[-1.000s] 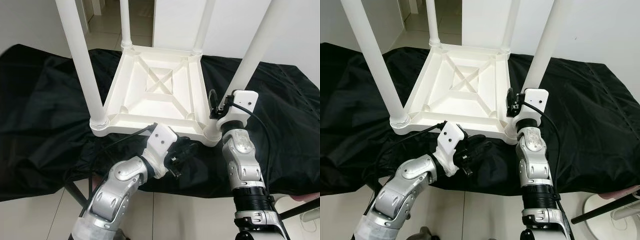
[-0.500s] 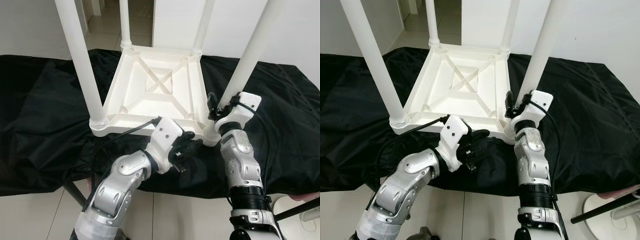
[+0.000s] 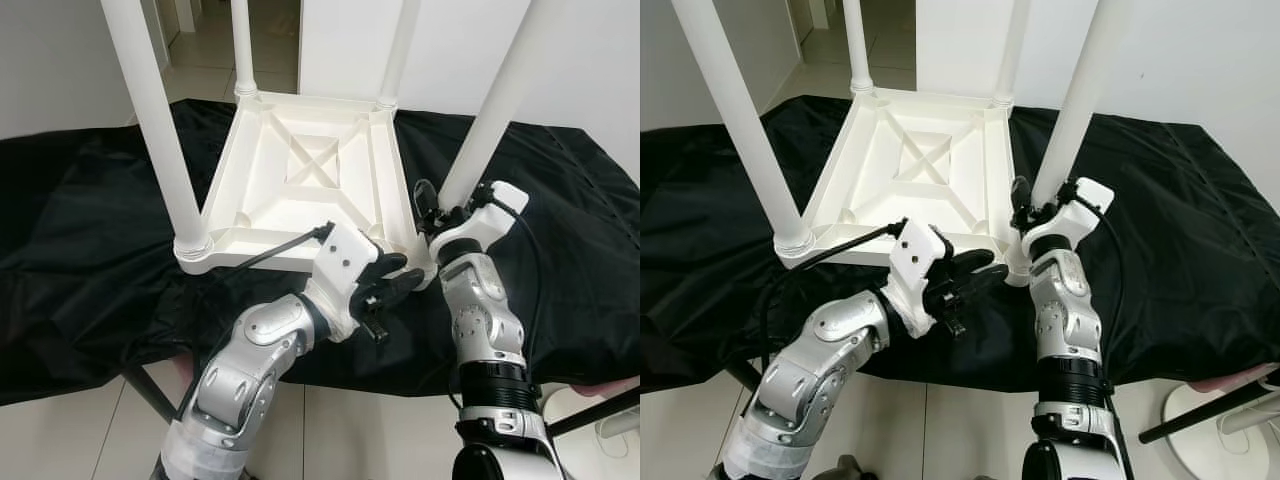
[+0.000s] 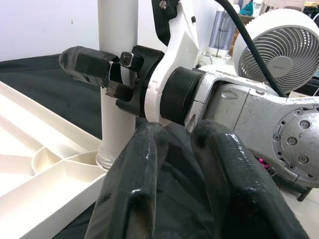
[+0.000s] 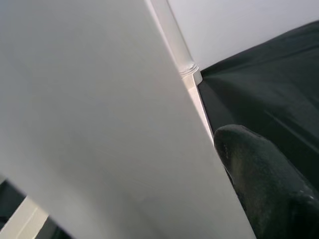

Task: Building children table

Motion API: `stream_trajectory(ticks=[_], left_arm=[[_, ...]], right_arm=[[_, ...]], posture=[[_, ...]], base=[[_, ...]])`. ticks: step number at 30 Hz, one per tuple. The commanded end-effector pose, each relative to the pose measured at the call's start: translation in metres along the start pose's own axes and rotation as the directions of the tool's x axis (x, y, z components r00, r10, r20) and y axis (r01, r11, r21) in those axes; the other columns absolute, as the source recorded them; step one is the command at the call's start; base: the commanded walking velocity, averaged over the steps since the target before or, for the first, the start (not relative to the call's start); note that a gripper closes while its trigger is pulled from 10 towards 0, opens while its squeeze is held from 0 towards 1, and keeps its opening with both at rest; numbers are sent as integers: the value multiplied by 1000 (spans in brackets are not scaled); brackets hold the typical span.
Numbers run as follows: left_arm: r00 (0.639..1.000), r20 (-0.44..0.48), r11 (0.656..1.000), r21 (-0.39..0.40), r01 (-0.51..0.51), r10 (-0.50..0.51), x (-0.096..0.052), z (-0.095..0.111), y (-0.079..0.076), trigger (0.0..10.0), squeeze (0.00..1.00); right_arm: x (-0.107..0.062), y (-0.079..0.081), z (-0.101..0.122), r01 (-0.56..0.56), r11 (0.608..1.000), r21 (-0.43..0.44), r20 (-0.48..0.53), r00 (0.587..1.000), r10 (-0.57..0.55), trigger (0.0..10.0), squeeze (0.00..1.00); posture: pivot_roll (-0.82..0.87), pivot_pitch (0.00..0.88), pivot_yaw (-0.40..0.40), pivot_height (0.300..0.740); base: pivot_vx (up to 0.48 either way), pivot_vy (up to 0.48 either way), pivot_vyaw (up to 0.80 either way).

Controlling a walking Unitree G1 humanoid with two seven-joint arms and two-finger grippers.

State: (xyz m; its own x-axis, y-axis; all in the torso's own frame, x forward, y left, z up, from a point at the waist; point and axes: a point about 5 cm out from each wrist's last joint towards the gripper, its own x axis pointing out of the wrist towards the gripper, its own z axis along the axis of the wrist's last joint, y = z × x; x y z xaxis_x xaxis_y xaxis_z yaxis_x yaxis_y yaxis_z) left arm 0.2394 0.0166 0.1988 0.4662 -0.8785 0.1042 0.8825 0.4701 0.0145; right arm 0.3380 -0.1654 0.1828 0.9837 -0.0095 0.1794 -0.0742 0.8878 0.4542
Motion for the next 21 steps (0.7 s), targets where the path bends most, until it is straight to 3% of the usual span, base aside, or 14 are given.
stream_trajectory(ticks=[1,12,14,16,18,19,21], left_arm=[[993,12,993,-1,-119,119,0,4,5,10000,0],[993,18,994,3,-114,113,0,8,4,10000,0],[993,22,994,-4,-113,113,1,9,4,10000,0],[993,22,994,-4,-113,113,1,9,4,10000,0],[993,25,993,-12,-117,117,2,9,4,10000,0],[993,25,993,-12,-117,117,2,9,4,10000,0],[993,26,993,-19,-118,118,3,9,4,10000,0]], right_arm=[[-1,0,-9,8,996,91,-51,999,-3,10000,0],[-6,-8,-20,50,954,295,-101,995,-21,10000,0],[-9,-21,-25,102,879,465,-123,991,-50,10000,0],[-9,-21,-25,102,879,465,-123,991,-50,10000,0],[-11,-27,-28,117,840,530,-140,989,-50,10000,0],[-11,-27,-28,117,840,530,-140,989,-50,10000,0],[-13,-32,-35,124,784,608,-171,985,-24,10000,0]], posture=[[37,22,-28,740],[40,21,-23,740],[39,22,-21,740],[39,22,-21,740],[37,24,-19,740],[37,24,-19,740],[39,27,-19,740]], base=[[0,0,0],[0,0,0],[0,0,0],[0,0,0],[0,0,0],[0,0,0],[0,0,0]])
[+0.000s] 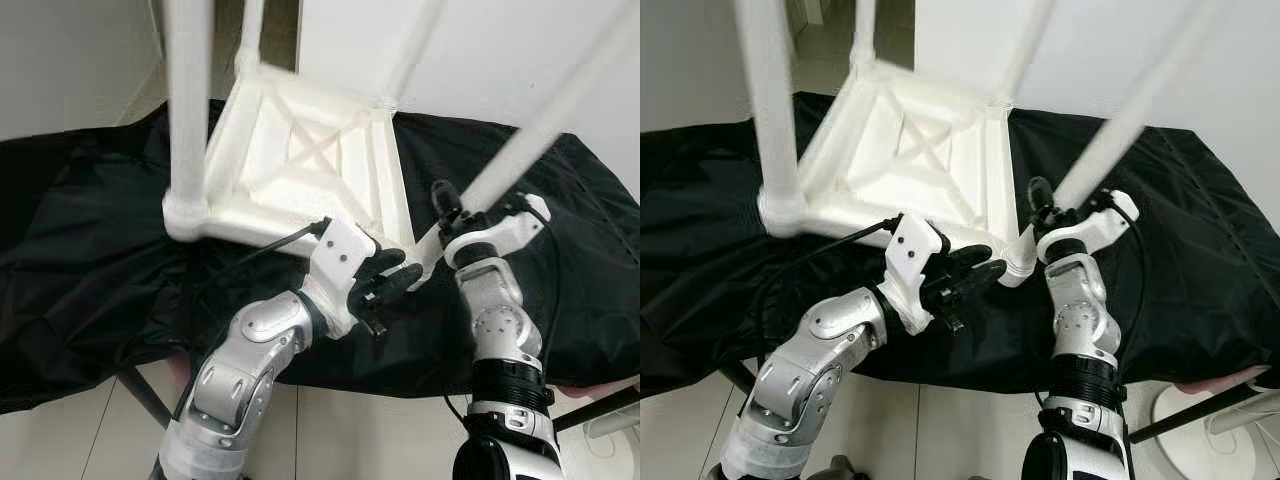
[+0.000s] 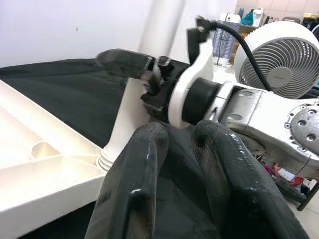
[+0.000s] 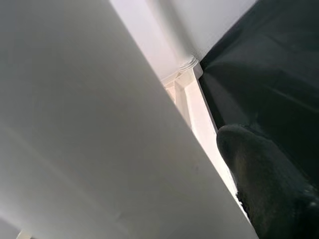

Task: Building children table

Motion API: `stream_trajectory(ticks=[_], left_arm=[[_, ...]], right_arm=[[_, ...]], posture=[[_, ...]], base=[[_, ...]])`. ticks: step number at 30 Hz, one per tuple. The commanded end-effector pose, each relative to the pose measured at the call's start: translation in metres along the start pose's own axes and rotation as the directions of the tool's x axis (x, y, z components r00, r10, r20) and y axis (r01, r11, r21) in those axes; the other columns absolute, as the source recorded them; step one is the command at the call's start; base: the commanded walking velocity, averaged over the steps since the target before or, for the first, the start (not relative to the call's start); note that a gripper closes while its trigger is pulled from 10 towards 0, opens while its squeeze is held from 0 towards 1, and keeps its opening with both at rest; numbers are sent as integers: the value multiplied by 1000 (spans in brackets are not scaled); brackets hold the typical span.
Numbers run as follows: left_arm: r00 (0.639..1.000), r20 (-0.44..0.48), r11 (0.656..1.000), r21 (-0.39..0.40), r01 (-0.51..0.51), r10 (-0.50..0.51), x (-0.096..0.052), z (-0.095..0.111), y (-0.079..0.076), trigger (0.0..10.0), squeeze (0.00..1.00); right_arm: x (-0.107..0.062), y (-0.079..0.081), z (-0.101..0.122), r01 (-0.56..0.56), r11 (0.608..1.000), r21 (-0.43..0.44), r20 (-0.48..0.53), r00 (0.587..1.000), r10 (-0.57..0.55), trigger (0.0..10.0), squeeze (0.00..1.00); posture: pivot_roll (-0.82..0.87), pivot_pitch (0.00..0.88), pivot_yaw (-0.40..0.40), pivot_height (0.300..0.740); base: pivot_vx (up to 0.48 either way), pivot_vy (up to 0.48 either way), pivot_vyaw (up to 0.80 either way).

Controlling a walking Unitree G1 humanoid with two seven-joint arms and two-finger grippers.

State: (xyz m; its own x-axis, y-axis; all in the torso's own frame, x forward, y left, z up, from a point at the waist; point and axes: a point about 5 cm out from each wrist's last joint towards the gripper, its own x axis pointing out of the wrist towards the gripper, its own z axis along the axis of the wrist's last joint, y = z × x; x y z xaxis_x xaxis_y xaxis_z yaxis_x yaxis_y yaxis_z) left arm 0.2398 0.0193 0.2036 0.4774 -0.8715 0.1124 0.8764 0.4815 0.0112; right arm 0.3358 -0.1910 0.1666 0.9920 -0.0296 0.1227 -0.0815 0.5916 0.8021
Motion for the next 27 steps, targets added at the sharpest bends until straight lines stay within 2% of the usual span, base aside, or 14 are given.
stream_trajectory(ticks=[1,4,5,7,11,12,13,14,16,18,20,21,26,27], left_arm=[[994,19,994,-16,-105,105,4,4,2,10000,0],[994,20,994,-20,-105,105,5,4,2,10000,0],[994,22,994,-22,-107,107,5,5,2,10000,0],[994,23,994,-24,-108,108,6,5,2,10000,0],[993,27,993,-30,-113,114,6,5,2,10000,0],[993,28,993,-32,-116,117,6,5,2,10000,0],[993,28,993,-32,-116,117,6,5,2,10000,0],[992,28,992,-35,-120,121,6,6,2,10000,0],[992,28,992,-35,-120,121,6,6,2,10000,0],[992,27,991,-39,-126,127,6,5,2,10000,0],[992,27,991,-39,-126,127,6,5,2,10000,0],[991,26,991,-41,-129,130,5,5,2,10000,0],[991,23,990,-41,-134,135,5,5,3,10000,0],[990,22,990,-39,-137,137,5,5,4,10000,0]], right_arm=[[-7,-17,-29,64,978,200,-125,991,-39,10000,0],[-9,-21,-33,61,969,241,-153,988,-24,10000,0],[-11,-27,-39,63,943,328,-183,983,-2,10000,0],[-13,-30,-42,65,921,384,-198,980,14,10000,0],[-20,-49,-55,127,903,411,-253,967,-20,10000,0],[-22,-61,-55,155,864,479,-230,972,-47,10000,0],[-22,-61,-55,155,864,479,-230,972,-47,10000,0],[-25,-72,-54,177,799,575,-193,978,-77,10000,0],[-25,-72,-54,177,799,575,-193,978,-77,10000,0],[-27,-82,-52,167,733,660,-126,986,-111,10000,0],[-27,-82,-52,167,733,660,-126,986,-111,10000,0],[-27,-85,-51,158,693,704,-97,987,-127,10000,0],[-28,-88,-52,149,653,743,-79,988,-135,10000,0],[-27,-87,-55,163,695,700,-102,987,-128,10000,0]], posture=[[39,27,-19,740],[39,29,-20,740],[40,31,-22,740],[40,31,-22,740],[46,32,-25,740],[50,35,-29,740],[50,35,-29,740],[55,37,-29,740],[55,37,-29,740],[58,39,-30,740],[58,39,-30,740],[61,41,-30,740],[66,41,-30,740],[66,41,-30,740]], base=[[0,0,0],[0,0,0],[0,0,0],[0,0,0],[0,0,0],[0,0,0],[0,0,0],[0,0,0],[0,0,0],[0,0,0],[0,0,0],[0,0,0],[0,0,0],[0,0,0]])
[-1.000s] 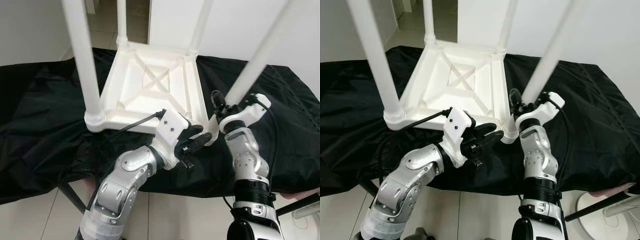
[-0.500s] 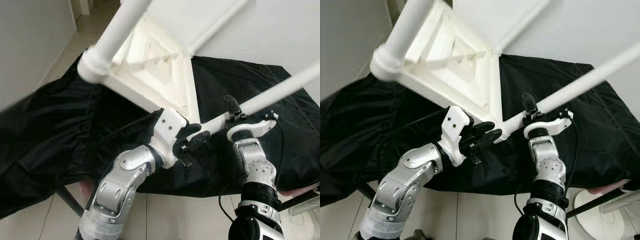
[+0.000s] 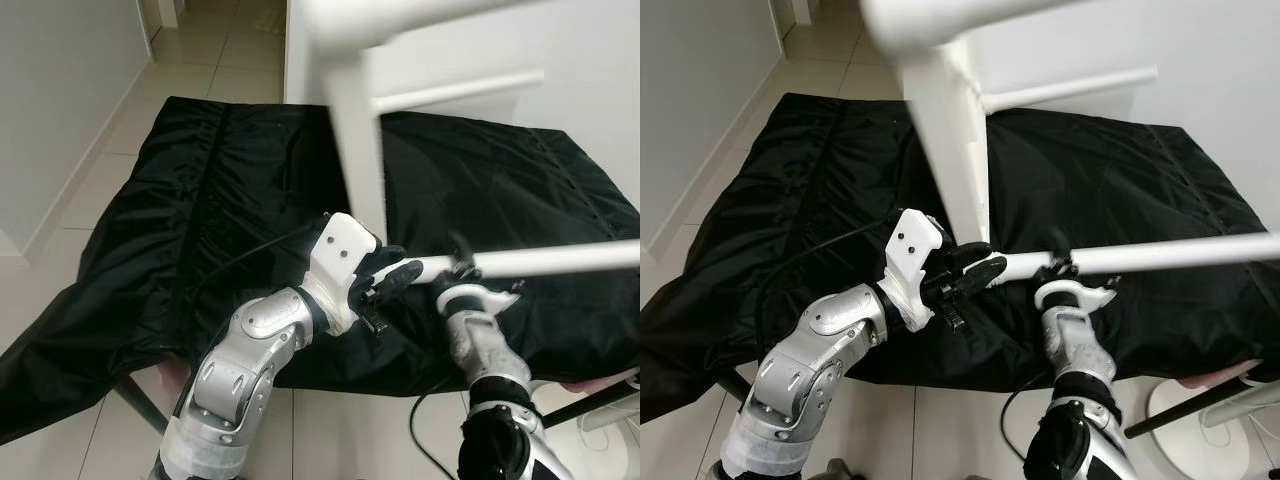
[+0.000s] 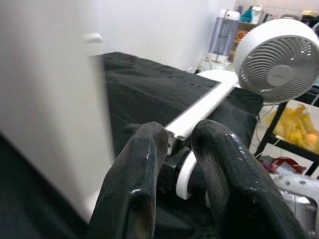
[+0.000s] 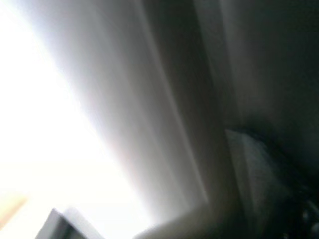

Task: Building children table

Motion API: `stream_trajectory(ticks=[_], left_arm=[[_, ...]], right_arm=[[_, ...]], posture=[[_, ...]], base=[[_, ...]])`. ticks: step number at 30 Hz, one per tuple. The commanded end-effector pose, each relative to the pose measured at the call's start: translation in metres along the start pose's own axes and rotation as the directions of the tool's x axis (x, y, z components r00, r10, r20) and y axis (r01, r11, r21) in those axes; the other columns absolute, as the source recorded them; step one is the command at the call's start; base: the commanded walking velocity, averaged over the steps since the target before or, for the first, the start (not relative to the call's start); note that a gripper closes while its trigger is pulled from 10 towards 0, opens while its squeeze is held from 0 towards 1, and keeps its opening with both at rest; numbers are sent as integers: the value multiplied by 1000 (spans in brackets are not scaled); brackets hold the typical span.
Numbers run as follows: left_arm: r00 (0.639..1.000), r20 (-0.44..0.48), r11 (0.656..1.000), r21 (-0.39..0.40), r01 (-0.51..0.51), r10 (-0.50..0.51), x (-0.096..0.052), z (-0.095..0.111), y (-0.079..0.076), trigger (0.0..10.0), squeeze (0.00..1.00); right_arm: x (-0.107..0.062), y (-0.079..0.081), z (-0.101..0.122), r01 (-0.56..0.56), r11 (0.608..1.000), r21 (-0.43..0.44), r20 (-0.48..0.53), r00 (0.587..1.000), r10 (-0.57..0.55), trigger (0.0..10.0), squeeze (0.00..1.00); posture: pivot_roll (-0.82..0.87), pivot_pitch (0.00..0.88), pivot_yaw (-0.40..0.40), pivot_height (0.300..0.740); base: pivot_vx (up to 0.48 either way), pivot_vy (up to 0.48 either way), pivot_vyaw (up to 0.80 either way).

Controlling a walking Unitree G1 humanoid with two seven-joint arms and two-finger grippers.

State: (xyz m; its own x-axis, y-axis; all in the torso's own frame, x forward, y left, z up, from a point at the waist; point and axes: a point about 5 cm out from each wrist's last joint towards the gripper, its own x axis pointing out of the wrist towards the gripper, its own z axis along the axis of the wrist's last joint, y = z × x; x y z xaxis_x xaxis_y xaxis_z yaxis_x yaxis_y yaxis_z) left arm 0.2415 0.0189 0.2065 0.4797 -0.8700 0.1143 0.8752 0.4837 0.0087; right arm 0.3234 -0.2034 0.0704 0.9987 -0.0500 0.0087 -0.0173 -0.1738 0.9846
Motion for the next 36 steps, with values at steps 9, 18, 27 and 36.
stream_trajectory(ticks=[9,18,27,36], left_arm=[[990,13,990,-33,-140,141,5,1,8,10000,0],[989,-1,989,-25,-146,146,2,-2,10,10000,0],[984,-10,984,-18,-176,176,-4,-3,15,10000,0],[983,-17,983,-17,-181,181,-6,-2,18,10000,0]], right_arm=[[0,-6,-4,21,983,-180,-47,998,-30,10000,0],[-18,-8,2,-6,988,-156,-27,1000,2,10000,1000],[-55,-23,6,37,979,-201,-34,998,-45,10000,1000],[-81,-13,8,-5,974,-228,-39,999,-4,10000,0]], posture=[[55,42,-19,740],[62,48,-27,740],[58,59,-24,740],[52,72,-6,740]], base=[[0,0,0],[0,0,0],[0,0,0],[0,0,0]])
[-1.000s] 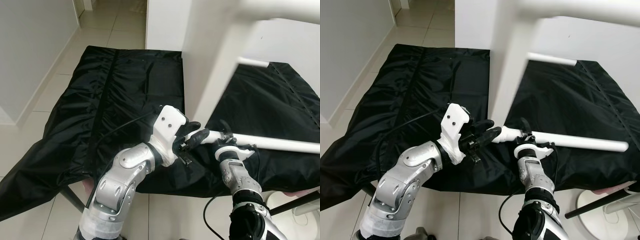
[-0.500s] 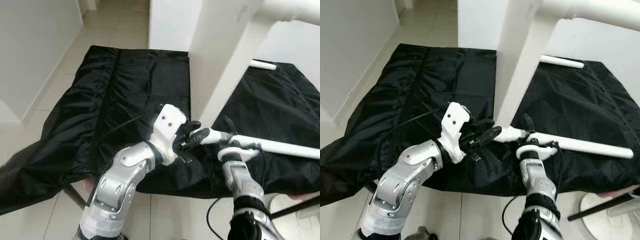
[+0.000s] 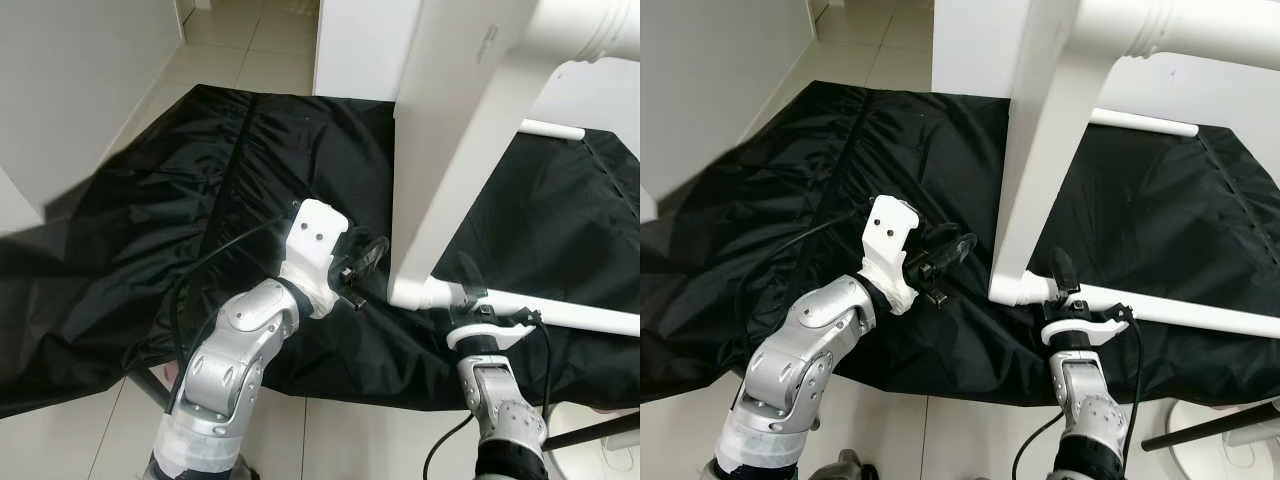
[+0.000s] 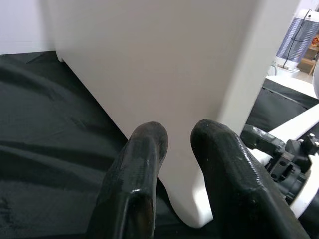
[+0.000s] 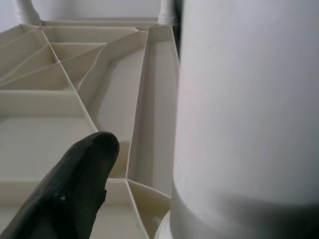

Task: Building children table

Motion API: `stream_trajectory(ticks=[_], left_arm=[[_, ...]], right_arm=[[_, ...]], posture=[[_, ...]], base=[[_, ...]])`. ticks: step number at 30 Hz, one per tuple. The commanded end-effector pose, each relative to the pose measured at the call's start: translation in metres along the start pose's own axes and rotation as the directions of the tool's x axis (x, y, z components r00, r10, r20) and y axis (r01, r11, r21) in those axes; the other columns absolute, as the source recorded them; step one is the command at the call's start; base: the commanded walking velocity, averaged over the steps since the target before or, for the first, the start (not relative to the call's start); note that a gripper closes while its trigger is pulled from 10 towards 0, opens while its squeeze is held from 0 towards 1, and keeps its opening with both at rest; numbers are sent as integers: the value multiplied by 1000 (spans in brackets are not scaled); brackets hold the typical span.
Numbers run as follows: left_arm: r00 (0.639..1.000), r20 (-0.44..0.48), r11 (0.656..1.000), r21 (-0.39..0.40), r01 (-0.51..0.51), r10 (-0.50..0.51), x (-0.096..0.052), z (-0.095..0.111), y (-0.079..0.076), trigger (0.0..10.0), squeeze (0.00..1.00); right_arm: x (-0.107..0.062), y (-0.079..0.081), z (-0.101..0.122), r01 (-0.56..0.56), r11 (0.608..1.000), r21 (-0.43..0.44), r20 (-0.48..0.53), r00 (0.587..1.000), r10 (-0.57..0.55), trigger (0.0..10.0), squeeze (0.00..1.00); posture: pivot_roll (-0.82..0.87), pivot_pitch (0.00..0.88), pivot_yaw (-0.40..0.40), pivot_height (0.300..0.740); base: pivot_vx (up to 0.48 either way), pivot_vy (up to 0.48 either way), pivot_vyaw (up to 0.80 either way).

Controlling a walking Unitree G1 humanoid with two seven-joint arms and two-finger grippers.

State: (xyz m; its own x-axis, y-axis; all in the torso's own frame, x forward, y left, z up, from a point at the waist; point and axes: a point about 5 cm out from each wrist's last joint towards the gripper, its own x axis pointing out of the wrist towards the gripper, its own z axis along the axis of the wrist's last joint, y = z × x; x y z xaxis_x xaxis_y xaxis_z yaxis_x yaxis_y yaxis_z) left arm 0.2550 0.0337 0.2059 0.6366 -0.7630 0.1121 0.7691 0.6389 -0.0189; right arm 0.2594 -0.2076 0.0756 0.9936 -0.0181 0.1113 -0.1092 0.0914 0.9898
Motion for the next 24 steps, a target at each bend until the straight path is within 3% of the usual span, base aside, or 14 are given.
stream_trajectory(ticks=[1,4,9,17,20,22,24], left_arm=[[1000,-16,1000,-13,9,-9,0,-2,-1,10000,0],[1000,-17,1000,-14,10,-11,0,-2,-1,10000,0],[993,39,989,-92,114,-111,0,9,-6,10000,0],[981,52,980,-58,188,-185,12,20,-3,10000,0],[946,102,946,-78,315,-307,19,35,-9,10000,0],[936,109,936,-83,343,-334,20,37,-11,10000,0],[905,94,903,-74,422,-415,19,37,-18,10000,0]], right_arm=[[-21,-13,-4,66,997,38,-23,998,-65,10000,0],[-22,-10,-4,46,998,42,-26,999,-45,10000,0],[-24,-15,-2,66,996,56,-11,998,-66,10000,0],[-19,-9,-3,42,998,55,-11,999,-42,10000,0],[-17,-7,-2,37,998,52,-16,999,-36,10000,0],[-17,-7,-2,36,998,52,-17,999,-35,10000,0],[-16,-7,-2,37,998,51,-16,999,-36,10000,0]], posture=[[50,73,-2,740],[50,73,-2,740],[54,77,6,740],[56,76,10,740],[56,76,11,740],[56,76,11,740],[48,74,18,740]], base=[[0,0,0],[0,0,0],[0,0,0],[0,0,0],[0,0,0],[0,0,0],[0,0,0]])
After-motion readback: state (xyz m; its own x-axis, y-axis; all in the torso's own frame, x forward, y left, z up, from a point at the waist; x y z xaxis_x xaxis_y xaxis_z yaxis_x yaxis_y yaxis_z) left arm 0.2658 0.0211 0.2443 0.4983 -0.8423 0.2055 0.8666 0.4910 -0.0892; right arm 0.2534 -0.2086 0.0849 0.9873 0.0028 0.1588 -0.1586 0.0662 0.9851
